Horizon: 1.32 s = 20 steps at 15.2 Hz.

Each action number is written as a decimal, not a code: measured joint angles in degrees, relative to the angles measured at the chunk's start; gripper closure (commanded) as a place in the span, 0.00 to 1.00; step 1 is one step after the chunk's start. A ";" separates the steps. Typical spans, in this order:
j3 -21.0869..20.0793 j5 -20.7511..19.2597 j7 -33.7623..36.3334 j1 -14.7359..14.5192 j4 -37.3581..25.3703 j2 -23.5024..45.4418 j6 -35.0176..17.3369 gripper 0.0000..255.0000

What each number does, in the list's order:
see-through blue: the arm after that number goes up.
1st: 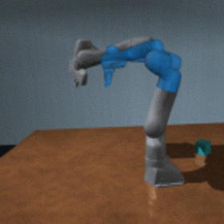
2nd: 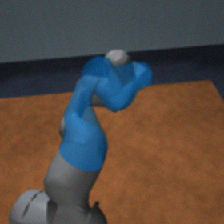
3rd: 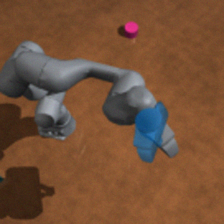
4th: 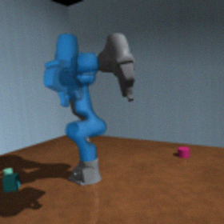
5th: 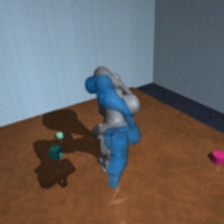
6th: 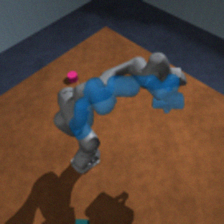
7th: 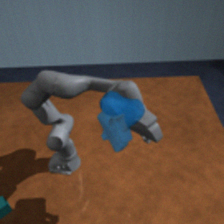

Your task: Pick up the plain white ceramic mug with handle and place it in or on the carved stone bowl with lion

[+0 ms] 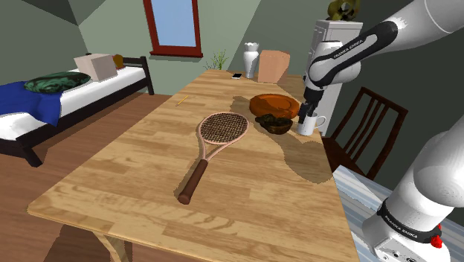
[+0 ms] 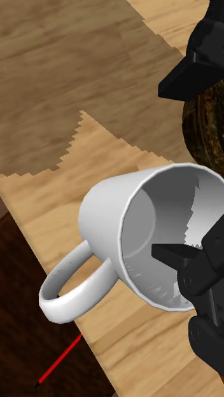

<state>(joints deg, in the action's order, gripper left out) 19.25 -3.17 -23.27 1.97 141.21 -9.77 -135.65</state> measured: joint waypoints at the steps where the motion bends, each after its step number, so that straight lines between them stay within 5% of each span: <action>1: 0.00 0.00 0.00 0.00 0.00 0.00 0.00 1.00; 10: 0.00 0.00 0.00 0.00 0.00 0.00 0.01 1.00; 20: -0.70 -1.18 1.04 0.26 -3.51 -4.09 7.43 1.00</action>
<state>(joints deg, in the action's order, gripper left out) 18.56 -4.34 -22.23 2.23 137.70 -13.86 -128.22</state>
